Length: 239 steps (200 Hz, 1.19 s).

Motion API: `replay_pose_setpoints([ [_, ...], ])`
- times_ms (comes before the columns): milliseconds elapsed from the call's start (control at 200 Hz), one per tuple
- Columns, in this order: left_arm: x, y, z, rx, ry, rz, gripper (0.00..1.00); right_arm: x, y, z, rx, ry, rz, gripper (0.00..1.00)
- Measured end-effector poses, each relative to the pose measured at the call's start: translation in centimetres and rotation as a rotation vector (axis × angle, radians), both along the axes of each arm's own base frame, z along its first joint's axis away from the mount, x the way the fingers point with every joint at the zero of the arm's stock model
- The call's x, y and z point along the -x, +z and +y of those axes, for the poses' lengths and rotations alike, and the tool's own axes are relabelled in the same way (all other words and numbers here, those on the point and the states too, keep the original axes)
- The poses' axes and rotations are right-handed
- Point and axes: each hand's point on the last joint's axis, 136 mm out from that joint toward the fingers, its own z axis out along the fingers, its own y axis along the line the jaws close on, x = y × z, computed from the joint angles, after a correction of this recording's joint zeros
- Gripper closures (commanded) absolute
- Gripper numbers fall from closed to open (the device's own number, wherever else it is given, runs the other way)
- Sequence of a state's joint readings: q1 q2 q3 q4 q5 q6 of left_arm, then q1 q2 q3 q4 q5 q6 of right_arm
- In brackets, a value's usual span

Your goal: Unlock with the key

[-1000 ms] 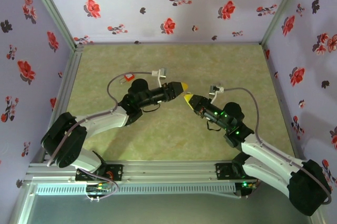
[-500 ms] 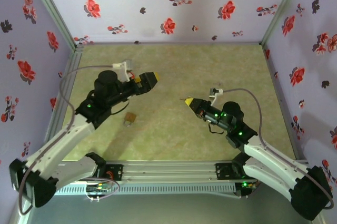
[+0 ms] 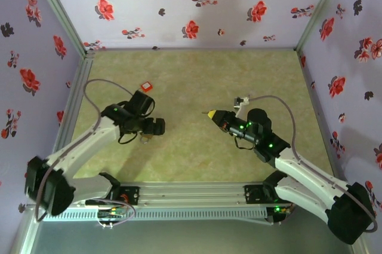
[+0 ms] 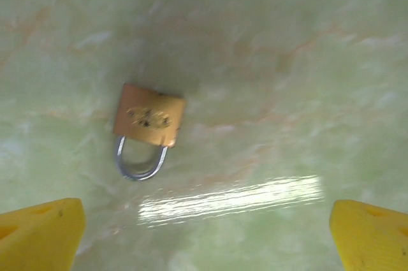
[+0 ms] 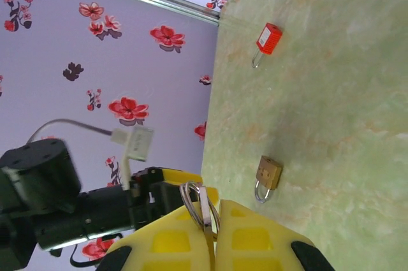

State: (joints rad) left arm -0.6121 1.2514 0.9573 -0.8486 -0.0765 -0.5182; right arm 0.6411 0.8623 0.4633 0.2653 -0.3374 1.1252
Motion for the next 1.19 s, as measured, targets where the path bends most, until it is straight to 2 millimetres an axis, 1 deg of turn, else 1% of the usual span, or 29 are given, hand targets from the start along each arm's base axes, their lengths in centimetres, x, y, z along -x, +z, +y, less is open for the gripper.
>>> replay_pose_setpoints([
  [60, -0.1, -1.6, 0.5, -0.062, -0.007, 0.041, 0.02, 0.0, -0.2, 0.0, 0.005, 0.0, 0.006, 1.0],
  [125, -0.4, -2.7, 1.0, -0.105, -0.011, 0.066, 0.02, 0.1, -0.3, -0.1, 0.01, 0.0, 0.012, 1.0],
  [200, -1.2, -3.3, 1.7, -0.121, -0.001, 0.073, 0.02, 0.3, -0.2, -0.2, 0.009, -0.001, 0.012, 1.0],
  [305, -3.3, -3.5, 2.6, -0.133, 0.012, 0.07, 0.02, 0.4, 0.0, -0.3, 0.007, -0.001, 0.008, 1.0],
  [380, -6.1, -3.1, 2.5, -0.141, -0.01, 0.053, 0.03, 0.4, -0.2, -0.3, 0.01, -0.001, 0.013, 1.0],
  [505, -12.1, -2.3, 2.1, -0.155, -0.08, 0.009, 0.07, 0.6, -0.4, -0.5, 0.023, -0.002, 0.022, 1.0],
  [560, -14.7, -2.4, 2.5, -0.166, -0.108, -0.007, 0.09, 0.8, -0.5, -0.7, 0.028, -0.006, 0.022, 1.0],
  [650, -17.8, -3.0, 3.5, -0.194, -0.149, -0.006, 0.11, 0.9, -0.4, -1.1, 0.035, -0.016, 0.019, 1.0],
  [730, -19.8, -3.6, 4.5, -0.217, -0.185, 0.001, 0.13, 1.0, -0.4, -1.2, 0.04, -0.019, 0.017, 1.0],
  [785, -21.0, -4.0, 4.7, -0.222, -0.21, 0.003, 0.15, 1.0, -0.6, -1.3, 0.045, -0.023, 0.022, 1.0],
  [865, -22.6, -4.5, 4.7, -0.218, -0.25, 0.007, 0.16, 0.9, -0.9, -1.3, 0.052, -0.025, 0.03, 1.0],
  [995, -24.3, -5.3, 4.3, -0.217, -0.315, 0.017, 0.17, 0.7, -1.6, -1.1, 0.068, -0.026, 0.05, 1.0],
  [1080, -25.1, -6.1, 4.0, -0.215, -0.353, 0.027, 0.18, 0.5, -2.2, -1.0, 0.08, -0.026, 0.067, 1.0],
  [1195, -25.4, -7.6, 4.1, -0.214, -0.384, 0.063, 0.18, 0.4, -2.9, -0.9, 0.093, -0.026, 0.087, 1.0],
])
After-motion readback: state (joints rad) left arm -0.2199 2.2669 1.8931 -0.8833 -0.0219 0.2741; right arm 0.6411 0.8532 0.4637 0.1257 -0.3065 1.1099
